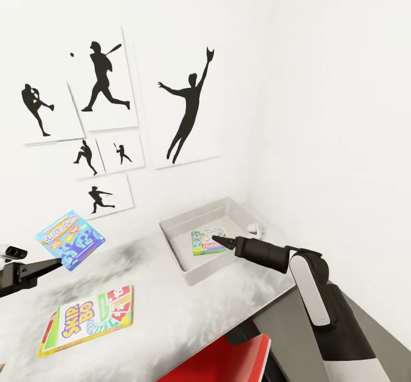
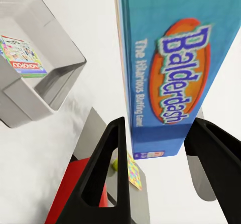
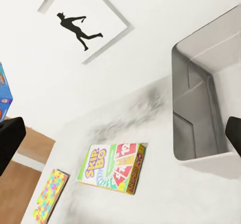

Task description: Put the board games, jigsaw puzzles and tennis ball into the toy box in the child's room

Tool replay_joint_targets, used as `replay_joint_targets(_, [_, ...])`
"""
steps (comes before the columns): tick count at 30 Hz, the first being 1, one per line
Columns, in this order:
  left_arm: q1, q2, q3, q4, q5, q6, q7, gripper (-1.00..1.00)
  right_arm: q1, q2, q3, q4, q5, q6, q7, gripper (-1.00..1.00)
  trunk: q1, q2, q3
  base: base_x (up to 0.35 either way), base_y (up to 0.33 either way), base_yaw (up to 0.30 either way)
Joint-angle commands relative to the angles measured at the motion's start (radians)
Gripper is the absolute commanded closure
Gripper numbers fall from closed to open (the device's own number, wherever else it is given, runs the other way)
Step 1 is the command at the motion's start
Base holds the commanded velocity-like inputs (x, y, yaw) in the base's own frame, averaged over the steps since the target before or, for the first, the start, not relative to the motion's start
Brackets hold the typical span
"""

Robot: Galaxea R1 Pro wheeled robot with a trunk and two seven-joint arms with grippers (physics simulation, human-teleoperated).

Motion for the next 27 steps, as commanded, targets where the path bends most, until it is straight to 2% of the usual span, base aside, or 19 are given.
replay_joint_targets(1, [-0.001,0.0,0.0,0.0,0.0,0.01,-0.004,1.0,-0.001,0.0,-0.001,0.0,0.005,0.002,0.006,-1.0,0.001,-0.002,-0.002,0.003,0.0,0.0])
replay_joint_targets(27, [-0.001,-0.002,-0.002,0.0,0.001,0.01,-0.004,1.0,-0.001,-0.01,-0.009,0.0,0.004,-0.007,0.008,-1.0,0.001,-0.002,-0.002,0.0,0.0,0.0])
